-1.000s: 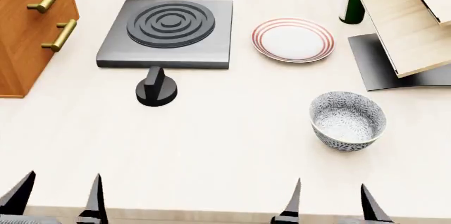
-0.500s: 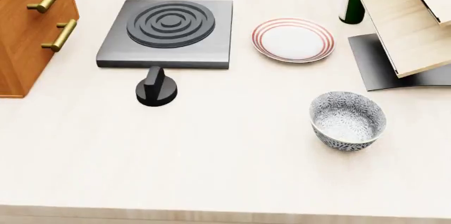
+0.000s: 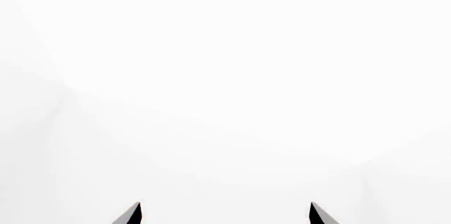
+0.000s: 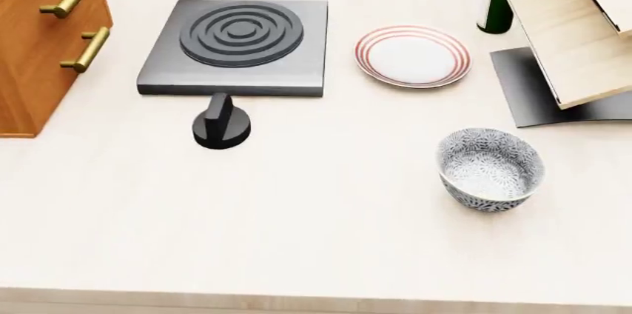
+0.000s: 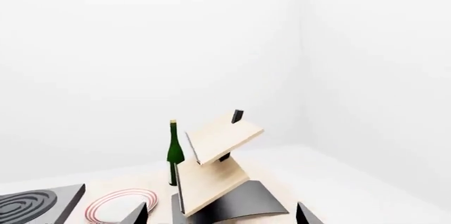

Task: Put the bowl on the stove.

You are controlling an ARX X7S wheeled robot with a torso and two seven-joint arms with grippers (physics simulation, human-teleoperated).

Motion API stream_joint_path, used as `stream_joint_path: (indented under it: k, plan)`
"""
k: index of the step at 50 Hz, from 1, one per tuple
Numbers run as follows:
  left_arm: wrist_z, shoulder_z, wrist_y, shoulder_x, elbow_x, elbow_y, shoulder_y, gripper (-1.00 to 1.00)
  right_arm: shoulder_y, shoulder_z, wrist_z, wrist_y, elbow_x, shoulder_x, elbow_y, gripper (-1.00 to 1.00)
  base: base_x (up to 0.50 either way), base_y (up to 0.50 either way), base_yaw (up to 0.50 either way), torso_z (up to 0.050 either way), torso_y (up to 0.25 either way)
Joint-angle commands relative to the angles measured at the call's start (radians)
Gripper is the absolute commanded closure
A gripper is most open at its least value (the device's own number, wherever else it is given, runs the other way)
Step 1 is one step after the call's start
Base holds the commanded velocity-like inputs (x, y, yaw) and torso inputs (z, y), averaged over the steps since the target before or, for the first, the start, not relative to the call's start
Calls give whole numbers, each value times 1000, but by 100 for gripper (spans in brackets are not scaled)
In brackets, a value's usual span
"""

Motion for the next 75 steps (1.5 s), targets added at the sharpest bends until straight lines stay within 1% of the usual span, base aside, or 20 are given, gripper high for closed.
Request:
stream_joint_path:
  k: [1, 29, 39, 45, 47, 49, 50, 53, 62, 66, 75]
  plan:
    - [13, -8, 22, 7, -13, 0, 9, -100, -19, -2, -22, -9, -6, -16, -5, -100, 0, 500, 0, 0, 0]
    - [18, 10, 43, 4, -2, -5, 27, -100, -30, -53, -32, -33, -37, -24, -10, -100, 0, 500, 0, 0, 0]
    - [15, 14, 47, -1, -4, -6, 28, -100, -49, -101, -42, -48, -84, -16, -19, -100, 0, 45, 0, 0, 0]
    - [15, 17, 51, -2, -1, -9, 30, -100, -49, -101, -46, -58, -84, -26, -15, -100, 0, 0, 0, 0, 0]
    - [17, 18, 53, -2, 0, -10, 32, -100, -71, -109, -79, -88, -113, -30, -20, -100, 0, 0, 0, 0, 0]
    - [17, 21, 54, -2, 4, -13, 32, -100, -83, -122, -81, -90, -131, -27, -25, -100, 0, 250, 0, 0, 0]
    - [16, 21, 54, -2, 1, -13, 32, -100, -68, -112, -70, -81, -105, -32, -20, -100, 0, 500, 0, 0, 0]
    - [17, 24, 55, -4, 2, -12, 33, -100, -61, -113, -58, -77, -105, -31, -14, -100, 0, 500, 0, 0, 0]
    - [15, 31, 59, -4, 3, -10, 38, -100, -69, -122, -57, -77, -111, -32, -11, -100, 0, 0, 0, 0, 0]
    - [17, 36, 62, -4, 5, -13, 39, -100, -60, -93, -61, -77, -72, -46, -5, -100, 14, 0, 0, 0, 0]
    - [23, 44, 70, -2, 19, -23, 45, -100, -67, -93, -66, -75, -65, -46, -3, -100, 473, 0, 0, 0, 0]
